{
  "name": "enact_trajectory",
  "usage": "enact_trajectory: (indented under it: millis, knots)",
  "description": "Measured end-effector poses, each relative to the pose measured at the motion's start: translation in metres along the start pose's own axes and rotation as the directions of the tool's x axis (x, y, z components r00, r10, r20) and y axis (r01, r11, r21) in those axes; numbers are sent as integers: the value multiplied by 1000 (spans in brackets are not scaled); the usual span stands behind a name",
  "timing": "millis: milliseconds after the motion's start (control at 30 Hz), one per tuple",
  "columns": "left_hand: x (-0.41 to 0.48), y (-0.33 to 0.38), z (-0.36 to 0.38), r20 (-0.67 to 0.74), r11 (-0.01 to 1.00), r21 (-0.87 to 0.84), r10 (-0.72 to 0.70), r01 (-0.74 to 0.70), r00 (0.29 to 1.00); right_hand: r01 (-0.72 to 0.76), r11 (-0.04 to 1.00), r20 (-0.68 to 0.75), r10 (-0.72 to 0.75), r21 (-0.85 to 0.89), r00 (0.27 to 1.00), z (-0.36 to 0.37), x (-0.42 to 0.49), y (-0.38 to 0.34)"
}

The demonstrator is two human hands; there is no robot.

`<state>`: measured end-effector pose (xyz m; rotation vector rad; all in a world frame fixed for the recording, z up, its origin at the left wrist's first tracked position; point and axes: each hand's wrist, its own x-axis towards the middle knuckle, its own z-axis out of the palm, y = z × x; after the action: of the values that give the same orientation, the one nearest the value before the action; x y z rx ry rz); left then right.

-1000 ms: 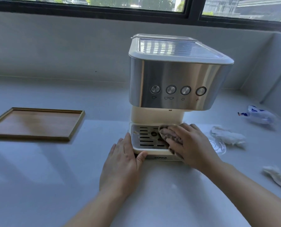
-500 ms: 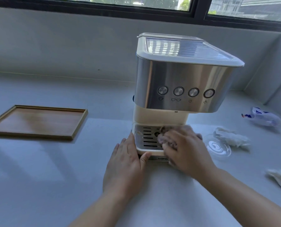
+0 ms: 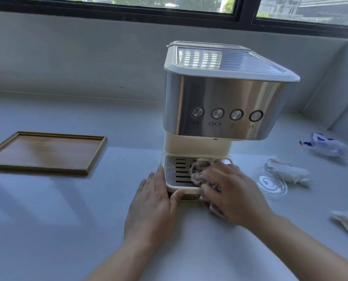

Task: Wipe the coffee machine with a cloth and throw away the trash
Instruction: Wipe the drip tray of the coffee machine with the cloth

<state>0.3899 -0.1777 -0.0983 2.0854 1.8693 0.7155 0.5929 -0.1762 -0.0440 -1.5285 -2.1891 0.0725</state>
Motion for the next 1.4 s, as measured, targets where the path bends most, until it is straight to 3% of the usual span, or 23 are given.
enact_trajectory:
  millis: [133, 233, 300, 433, 500, 633, 833, 967, 1067, 1233, 1300, 1400]
  knots:
    - [0, 0, -1, -13, 1000, 4, 3, -3, 1000, -222, 975, -84, 219, -24, 972, 5, 23, 18]
    - [-2, 1, -1, -11, 1000, -2, 1, -1, 1000, -279, 958, -101, 271, -69, 957, 17, 39, 16]
    - [-1, 2, -1, -2, 1000, -10, 0, 0, 1000, -247, 969, -108, 243, -22, 964, 19, 45, 15]
    - [-1, 1, -1, 11, 1000, 1, 11, -11, 1000, -46, 999, -11, 46, -13, 999, 12, 49, 17]
    - [-1, 1, -2, 22, 1000, -5, 7, -7, 1000, -83, 997, 5, 83, -10, 997, 2, 46, 28]
    - [-1, 4, -3, 27, 1000, -5, 6, -6, 1000, -277, 960, -162, 266, -49, 950, 2, 30, 39]
    - [0, 0, -1, 36, 1000, 3, -3, 3, 999, -121, 991, -135, 127, 57, 983, 21, 52, 1]
    - [1, 2, -3, 39, 1000, 6, -5, 5, 999, -129, 991, -114, 125, -30, 986, 14, 46, 22]
    - [-1, 4, -5, 24, 1000, 13, -6, 5, 1000, -293, 956, -205, 283, -19, 937, 3, 35, 41]
    - [-1, 5, -5, 18, 1000, 5, -6, 6, 1000, -182, 965, -521, 254, 186, 815, -1, 42, 33]
    - [-1, 3, -3, 2, 1000, 18, -2, 2, 1000, -147, 971, -455, 220, 191, 863, 7, 43, 31]
    - [-1, 2, 0, -25, 1000, 24, 17, -16, 1000, -145, 989, -147, 145, 10, 978, 18, 41, 36]
